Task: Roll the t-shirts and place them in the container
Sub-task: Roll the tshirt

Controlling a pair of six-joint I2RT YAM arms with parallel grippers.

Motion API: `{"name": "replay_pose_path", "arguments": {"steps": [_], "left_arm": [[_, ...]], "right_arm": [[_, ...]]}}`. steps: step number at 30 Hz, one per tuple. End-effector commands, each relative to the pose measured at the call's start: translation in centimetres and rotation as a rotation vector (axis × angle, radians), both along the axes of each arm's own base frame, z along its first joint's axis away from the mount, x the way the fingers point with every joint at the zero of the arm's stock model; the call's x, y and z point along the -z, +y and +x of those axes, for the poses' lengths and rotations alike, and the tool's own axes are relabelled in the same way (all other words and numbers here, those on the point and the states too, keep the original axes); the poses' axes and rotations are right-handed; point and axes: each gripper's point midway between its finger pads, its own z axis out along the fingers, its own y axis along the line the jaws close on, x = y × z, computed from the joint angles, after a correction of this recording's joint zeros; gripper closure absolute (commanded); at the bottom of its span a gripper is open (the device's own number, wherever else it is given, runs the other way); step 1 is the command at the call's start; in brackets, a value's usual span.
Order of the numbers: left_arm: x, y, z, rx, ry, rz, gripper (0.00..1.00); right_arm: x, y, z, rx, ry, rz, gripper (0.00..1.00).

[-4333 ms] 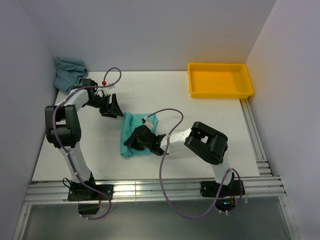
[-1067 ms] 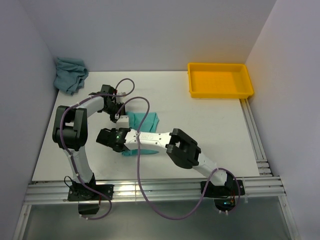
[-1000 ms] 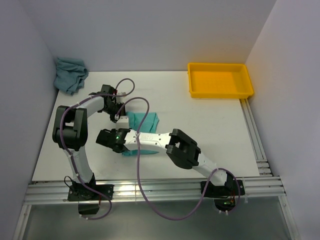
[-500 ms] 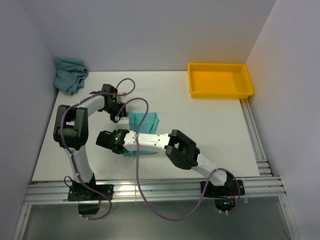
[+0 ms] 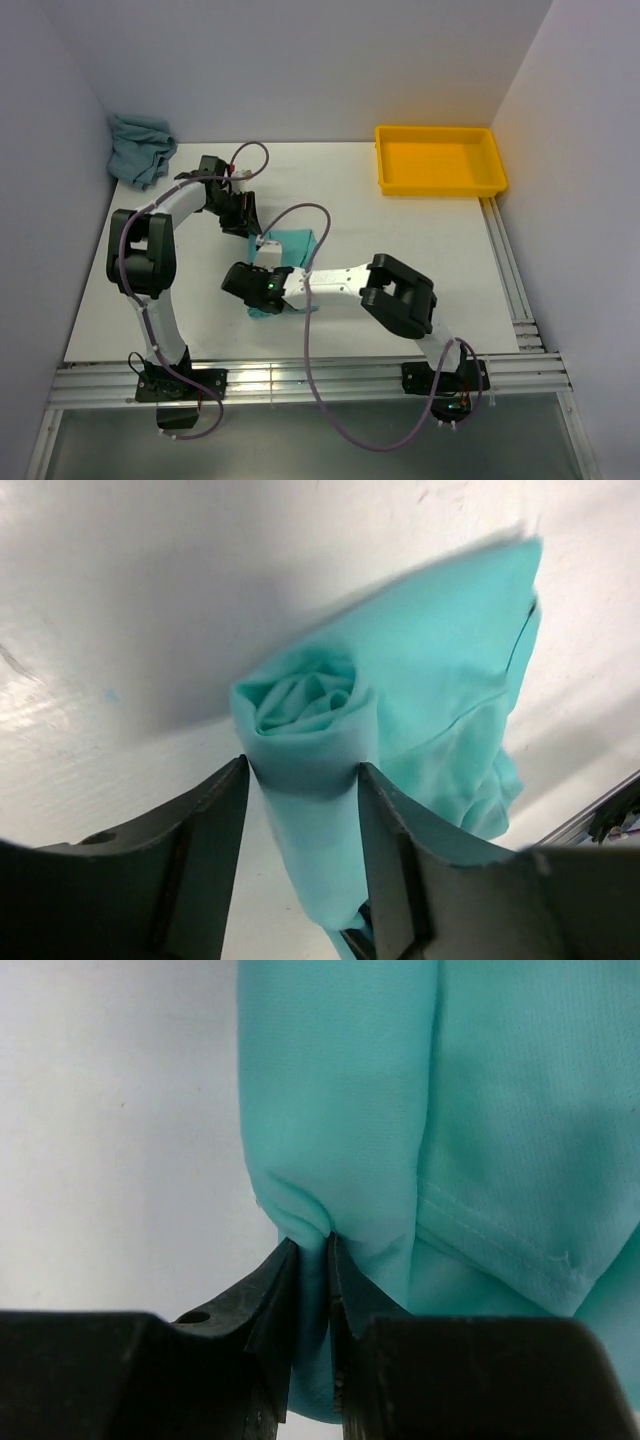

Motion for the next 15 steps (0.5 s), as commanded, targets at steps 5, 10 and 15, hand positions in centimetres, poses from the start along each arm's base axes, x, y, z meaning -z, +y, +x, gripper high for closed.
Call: {"name": "replay_pose_path", "arguments": {"steps": [5, 10, 15], "left_arm": [[-5.1, 0.7, 1.9, 0.043, -0.136, -0.129, 0.43], [-5.5, 1.7, 0.7, 0.073, -0.129, -0.201, 0.42], [-4.9, 1.1, -1.4, 0.166, -0.122, -0.312, 0.40]], "right_arm": [[-1.4, 1.6, -1.6, -0.070, 0.148, 0.526, 0.82], [-0.8, -0.7, -1.3, -0.019, 0.188, 0.679, 0.82], [-1.4, -1.4, -1.1, 0.036, 0.226, 0.919, 0.82]]}}
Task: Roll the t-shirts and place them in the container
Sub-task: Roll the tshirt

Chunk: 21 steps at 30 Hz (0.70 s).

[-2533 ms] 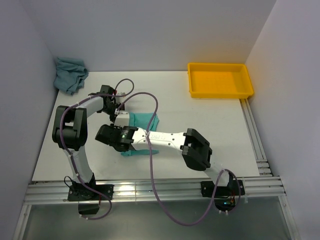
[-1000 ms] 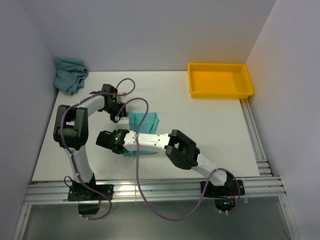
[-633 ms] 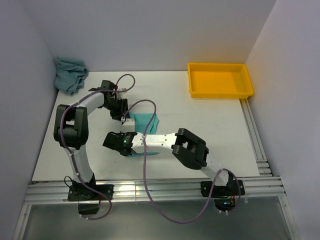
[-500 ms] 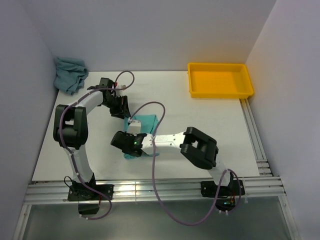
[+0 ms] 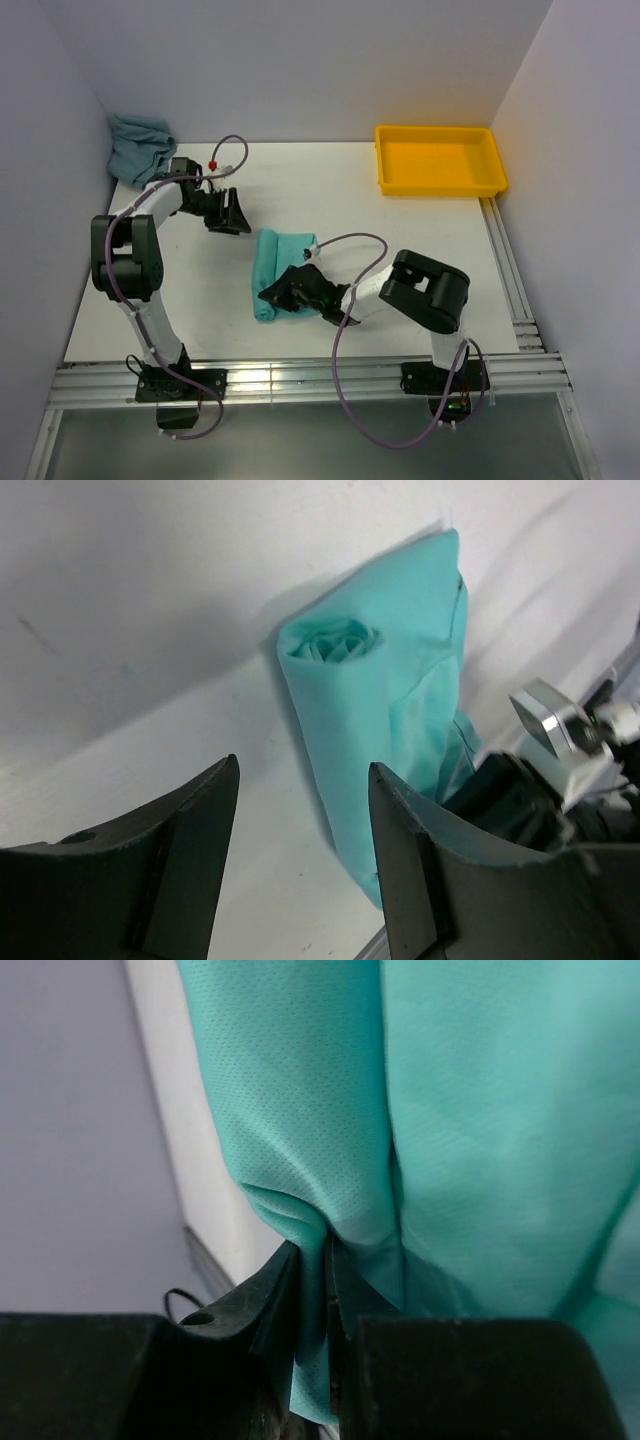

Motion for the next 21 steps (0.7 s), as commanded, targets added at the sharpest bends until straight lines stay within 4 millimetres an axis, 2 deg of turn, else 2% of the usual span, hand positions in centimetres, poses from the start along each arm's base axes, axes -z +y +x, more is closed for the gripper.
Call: {"name": "replay_pose_path", "arguments": {"steps": [1, 2, 3, 4, 5, 13, 17, 21], "left_arm": [[-1.9, -1.6, -2.0, 0.122, -0.048, -0.135, 0.40], [-1.2, -1.7, -2.6, 0.131, -0.027, -0.147, 0.40], [-1.2, -2.0, -2.9, 0.153, -0.028, -0.176, 0.40], [-0.7, -2.2, -3.2, 0.162, -0.014, -0.183, 0.40], [-0.1, -2.3, -3.7, 0.180, -0.006, -0.187, 0.40], [3.3, -4.5, -6.0, 0.247, 0.054, -0.177, 0.38], [4.2, -5.3, -6.4, 0.260, 0.077, -0.178, 0.38], [4.2, -6.2, -6.4, 0.261, 0.075, -0.166, 0.39]], "right_arm": [[-0.4, -0.2, -0.7, 0.008, 0.066, 0.188, 0.83], [0.2, -0.3, -0.8, 0.015, 0.094, 0.209, 0.83], [-0.3, -0.1, -0.6, 0.016, 0.087, 0.251, 0.83], [0.6, -0.4, -0.8, 0.025, 0.101, 0.248, 0.83], [0.0, -0.3, -0.6, 0.035, 0.102, 0.291, 0.83], [1.0, -0.6, -1.0, 0.033, 0.149, 0.328, 0.83], [1.2, -0.7, -1.1, 0.034, 0.159, 0.322, 0.84], [1.6, -0.7, -1.1, 0.036, 0.169, 0.307, 0.84]]}}
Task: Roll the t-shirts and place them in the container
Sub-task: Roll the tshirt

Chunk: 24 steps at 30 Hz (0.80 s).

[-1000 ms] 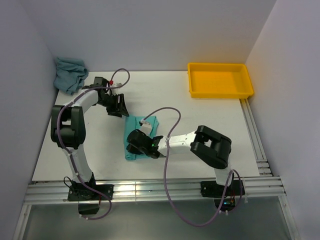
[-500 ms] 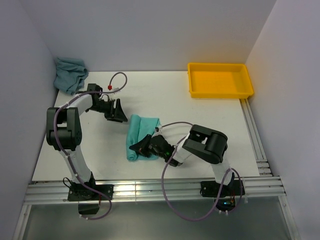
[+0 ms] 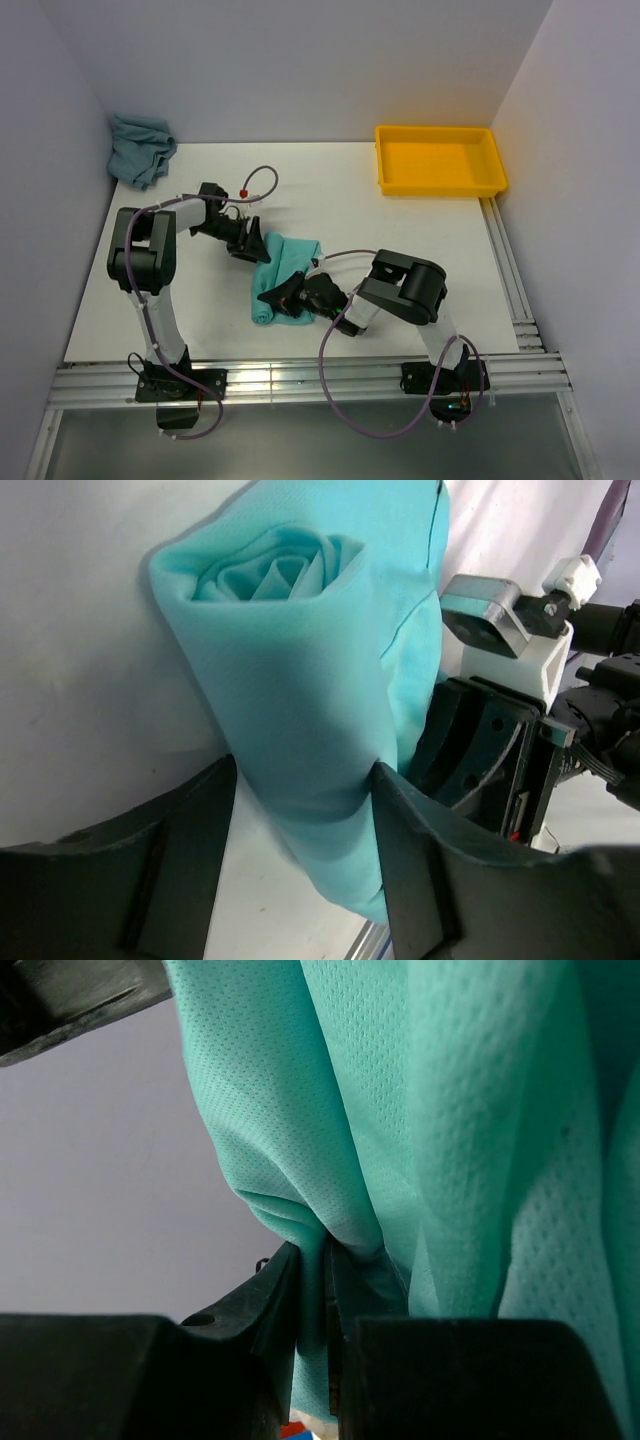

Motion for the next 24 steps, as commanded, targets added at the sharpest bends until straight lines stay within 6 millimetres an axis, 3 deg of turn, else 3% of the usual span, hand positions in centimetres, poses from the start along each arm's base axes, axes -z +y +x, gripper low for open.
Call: {"name": "replay_pose_path", "arguments": {"steps": [1, 4, 5, 6, 7, 8, 10, 11, 13, 14, 15, 16, 17, 18, 20, 21, 24], "left_arm": [[-0.6, -1.2, 0.6, 0.016, -0.052, -0.020, 0.42], [-0.8, -1.0, 1.8, -0.042, -0.076, 0.052, 0.54], [-0.8, -0.7, 2.3, -0.069, -0.085, 0.079, 0.66], [-0.5, 0.0, 2.9, -0.123, -0.081, 0.141, 0.72], [-0.8, 0.3, 3.3, -0.144, -0.100, 0.168, 0.83], [-1.0, 0.7, 3.6, -0.172, -0.105, 0.199, 0.88], [-1.0, 1.8, 4.4, -0.216, -0.133, 0.284, 0.98], [-1.1, 2.1, 4.6, -0.235, -0.137, 0.306, 1.00], [-1.3, 2.9, 5.1, -0.264, -0.155, 0.359, 1.00], [-1.5, 3.1, 5.2, -0.275, -0.160, 0.370, 1.00], [-1.5, 3.2, 5.3, -0.281, -0.167, 0.381, 1.00], [-1.7, 3.5, 5.3, -0.290, -0.173, 0.398, 1.00], [-1.7, 3.7, 5.3, -0.296, -0.176, 0.409, 1.00], [-1.8, 3.7, 5.3, -0.299, -0.179, 0.414, 1.00], [-1.8, 3.9, 5.3, -0.306, -0.184, 0.431, 1.00], [-1.8, 3.8, 5.3, -0.306, -0.184, 0.436, 1.00], [-1.3, 3.7, 5.0, -0.299, -0.167, 0.453, 1.00]], "right_arm": [[1.9, -0.7, -0.3, -0.004, 0.039, -0.048, 0.84], [2.1, -0.6, -0.2, -0.007, 0.043, -0.094, 0.82], [2.3, -0.7, -0.1, -0.009, 0.025, -0.122, 0.81], [3.0, -0.9, -0.2, -0.012, 0.037, -0.176, 0.74], [2.3, -0.8, 0.0, -0.013, 0.024, -0.191, 0.69], [3.7, -1.7, 0.0, -0.007, 0.024, -0.297, 0.65], [2.1, -1.1, 0.7, -0.008, -0.038, -0.365, 0.55], [3.5, -2.4, 0.6, 0.003, -0.022, -0.490, 0.52], [1.3, -1.1, 1.0, -0.003, -0.088, -0.553, 0.48], [2.4, -2.4, 0.4, -0.015, -0.065, -0.669, 0.48], [0.2, -1.0, 1.4, 0.019, -0.121, -0.681, 0.47], [0.0, -1.1, 1.3, 0.014, -0.138, -0.742, 0.47], [0.6, -2.6, 0.7, 0.004, -0.123, -0.862, 0.46], [-1.3, -1.1, 1.4, 0.030, -0.170, -0.879, 0.46], [-1.6, -2.2, 1.2, 0.027, -0.188, -1.010, 0.46], [-2.9, -0.9, 1.8, 0.049, -0.224, -1.014, 0.45], [-3.8, -0.1, 2.6, 0.049, -0.258, -1.069, 0.45]]}}
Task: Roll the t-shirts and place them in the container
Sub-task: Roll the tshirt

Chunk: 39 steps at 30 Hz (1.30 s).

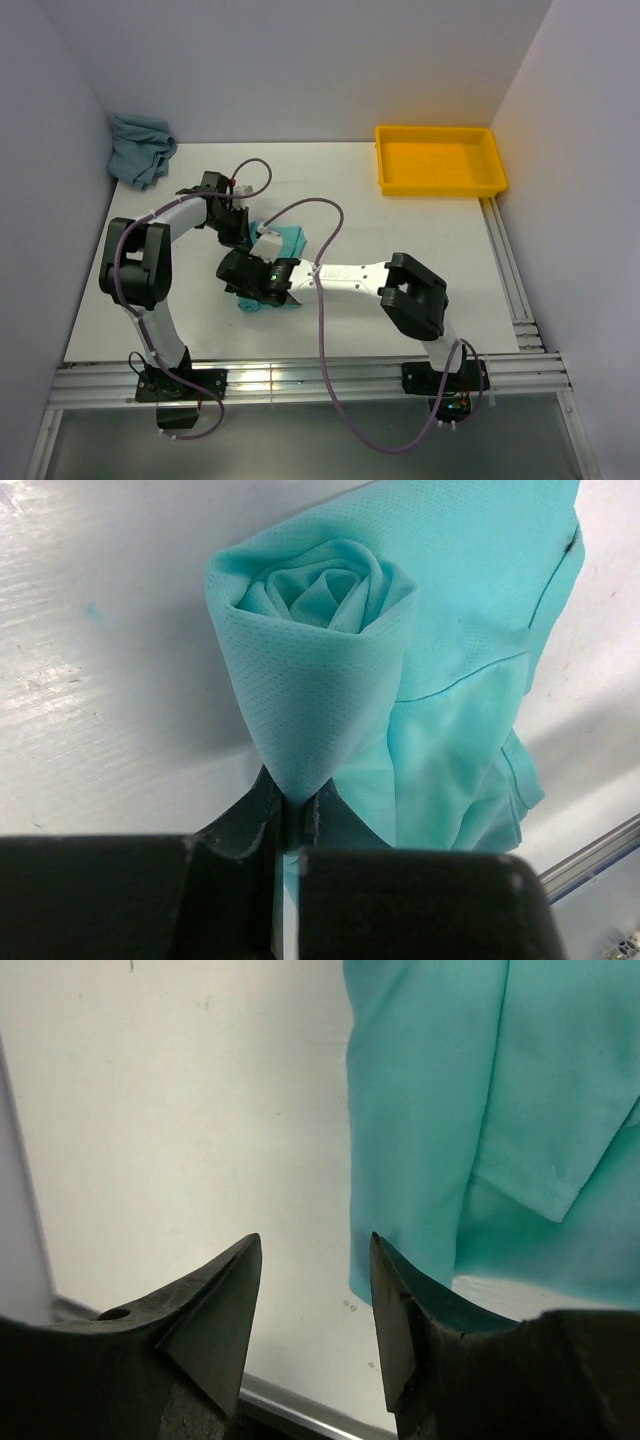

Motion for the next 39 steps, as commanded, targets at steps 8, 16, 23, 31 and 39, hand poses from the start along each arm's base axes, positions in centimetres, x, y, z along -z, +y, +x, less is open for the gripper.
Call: {"name": "replay_pose_path", "arguments": {"steps": [8, 16, 23, 31, 39], "left_arm": [[-0.9, 0.0, 1.2, -0.034, -0.024, 0.051, 1.00], [-0.6, -0.1, 1.2, -0.033, -0.014, 0.059, 1.00], [-0.5, -0.2, 1.4, -0.033, -0.010, 0.057, 1.00], [-0.4, -0.2, 1.2, -0.030, -0.006, 0.060, 1.00], [-0.4, -0.3, 1.2, -0.028, -0.005, 0.058, 0.99]], "right_arm": [[1.6, -2.9, 4.0, 0.054, -0.124, -0.455, 0.44], [1.8, -2.3, 5.4, 0.049, -0.170, -0.518, 0.44], [0.8, -1.7, 5.8, 0.031, -0.213, -0.521, 0.42], [2.2, -0.6, 7.2, 0.010, -0.222, -0.538, 0.41], [4.2, -0.7, 7.0, 0.000, -0.181, -0.561, 0.46]]}}
